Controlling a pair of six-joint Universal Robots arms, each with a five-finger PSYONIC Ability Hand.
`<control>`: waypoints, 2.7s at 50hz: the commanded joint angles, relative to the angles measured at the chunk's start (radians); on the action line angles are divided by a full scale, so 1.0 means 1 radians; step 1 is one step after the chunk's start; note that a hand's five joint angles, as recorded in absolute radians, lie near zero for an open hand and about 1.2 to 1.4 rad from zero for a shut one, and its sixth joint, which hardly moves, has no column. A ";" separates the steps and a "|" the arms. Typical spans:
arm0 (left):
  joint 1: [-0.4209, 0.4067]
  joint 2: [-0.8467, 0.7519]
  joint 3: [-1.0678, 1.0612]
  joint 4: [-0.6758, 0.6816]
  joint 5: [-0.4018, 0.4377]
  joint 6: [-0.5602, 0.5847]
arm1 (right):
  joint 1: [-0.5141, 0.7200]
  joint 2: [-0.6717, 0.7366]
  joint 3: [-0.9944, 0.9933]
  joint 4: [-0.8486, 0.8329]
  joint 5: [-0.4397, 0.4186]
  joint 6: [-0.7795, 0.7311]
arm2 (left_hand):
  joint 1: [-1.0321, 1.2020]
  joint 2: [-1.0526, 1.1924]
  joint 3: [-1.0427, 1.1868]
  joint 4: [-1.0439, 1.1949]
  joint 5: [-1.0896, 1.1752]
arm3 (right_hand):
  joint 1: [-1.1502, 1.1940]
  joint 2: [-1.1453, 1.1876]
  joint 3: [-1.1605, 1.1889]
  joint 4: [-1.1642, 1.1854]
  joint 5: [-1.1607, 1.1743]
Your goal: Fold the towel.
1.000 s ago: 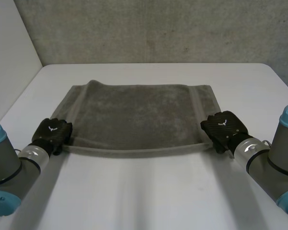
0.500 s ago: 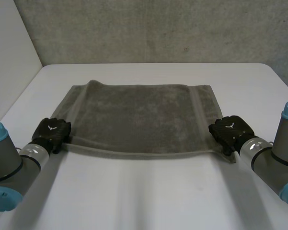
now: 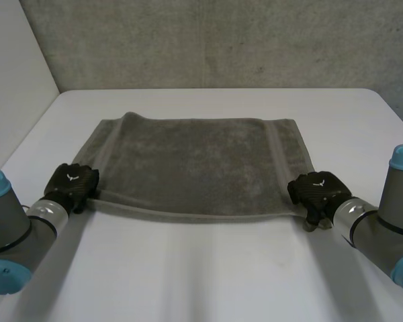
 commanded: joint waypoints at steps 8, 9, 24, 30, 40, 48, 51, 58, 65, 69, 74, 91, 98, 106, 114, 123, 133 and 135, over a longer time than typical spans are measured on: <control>-0.004 -0.002 0.006 -0.001 0.002 -0.001 | -0.001 0.057 -0.029 -0.049 0.002 0.024 | 0.277 0.273 0.275 0.274 0.451 | 0.449 0.455 0.454 0.455 0.448; -0.004 -0.002 0.006 -0.001 0.002 -0.001 | -0.001 0.057 -0.029 -0.049 0.002 0.024 | 0.277 0.273 0.275 0.274 0.451 | 0.450 0.457 0.456 0.457 0.449; -0.017 0.181 -0.077 -0.035 -0.003 -0.002 | -0.008 -0.193 0.019 -0.042 0.002 -0.001 | 0.277 0.273 0.275 0.274 0.451 | 0.713 0.720 0.719 0.720 0.712; -0.017 0.366 -0.146 -0.174 0.000 -0.001 | -0.030 -0.296 0.023 0.240 -0.048 -0.166 | 0.277 0.273 0.275 0.274 0.451 | 0.713 0.720 0.719 0.720 0.712; 0.020 0.638 -0.203 -0.459 0.073 -0.002 | -0.138 -0.440 0.058 0.559 -0.116 -0.414 | 0.277 0.273 0.275 0.274 0.451 | 0.713 0.720 0.719 0.720 0.712; 0.092 0.700 -0.229 -0.461 0.176 -0.008 | -0.231 -0.490 0.002 0.561 -0.274 -0.404 | 0.277 0.273 0.275 0.274 0.451 | 0.713 0.720 0.719 0.720 0.712; 0.089 0.645 -0.212 -0.390 0.184 -0.012 | -0.230 -0.448 -0.038 0.546 -0.303 -0.382 | 0.277 0.273 0.275 0.274 0.451 | 0.713 0.720 0.719 0.720 0.712; 0.012 0.371 -0.076 -0.184 0.164 -0.009 | -0.176 -0.217 -0.204 0.440 -0.229 -0.334 | 0.277 0.273 0.275 0.274 0.451 | 0.713 0.720 0.719 0.720 0.712; -0.060 0.036 0.221 -0.112 0.028 -0.010 | -0.058 0.060 -0.452 0.281 -0.059 -0.335 | 0.277 0.273 0.275 0.274 0.451 | 0.713 0.720 0.719 0.720 0.712; -0.095 -0.094 0.366 -0.099 -0.025 -0.010 | -0.032 0.145 -0.492 0.136 -0.025 -0.335 | 0.277 0.273 0.275 0.274 0.451 | 0.713 0.720 0.719 0.720 0.712; -0.129 -0.259 0.553 -0.084 -0.077 -0.004 | -0.001 0.224 -0.492 -0.131 -0.007 -0.343 | 0.277 0.273 0.275 0.274 0.451 | 0.713 0.720 0.719 0.720 0.712; -0.185 -0.449 0.745 0.074 -0.121 0.010 | 0.038 0.418 -0.548 -0.384 0.161 -0.378 | -0.935 -0.939 -0.938 -0.939 -0.761 | -0.509 -0.502 -0.503 -0.502 -0.509; -0.192 -0.426 0.688 0.071 -0.127 0.039 | 0.035 0.353 -0.492 -0.382 0.192 -0.355 | -0.938 -0.942 -0.941 -0.941 -0.764 | -0.509 -0.502 -0.503 -0.502 -0.509; -0.176 -0.226 0.526 0.062 -0.127 0.008 | 0.026 0.108 -0.351 -0.306 0.175 -0.246 | -0.932 -0.936 -0.935 -0.935 -0.758 | -0.509 -0.502 -0.503 -0.502 -0.509; -0.164 -0.006 0.300 0.051 -0.112 -0.122 | 0.019 -0.010 -0.301 0.052 0.059 -0.078 | -0.920 -0.924 -0.923 -0.924 -0.746 | -0.509 -0.502 -0.503 -0.502 -0.509; -0.147 0.185 0.061 0.039 -0.081 -0.288 | -0.058 -0.009 -0.250 0.193 0.010 0.019 | -0.920 -0.924 -0.923 -0.924 -0.746 | -0.509 -0.502 -0.503 -0.502 -0.509; -0.115 0.213 -0.030 0.034 -0.068 -0.312 | -0.093 0.059 -0.241 0.096 -0.007 0.019 | -0.926 -0.930 -0.929 -0.930 -0.752 | -0.486 -0.480 -0.481 -0.480 -0.487; -0.107 0.212 -0.031 0.034 -0.068 -0.314 | -0.103 0.100 -0.251 0.078 -0.001 0.017 | -0.926 -0.930 -0.929 -0.930 -0.752 | -0.443 -0.436 -0.437 -0.436 -0.444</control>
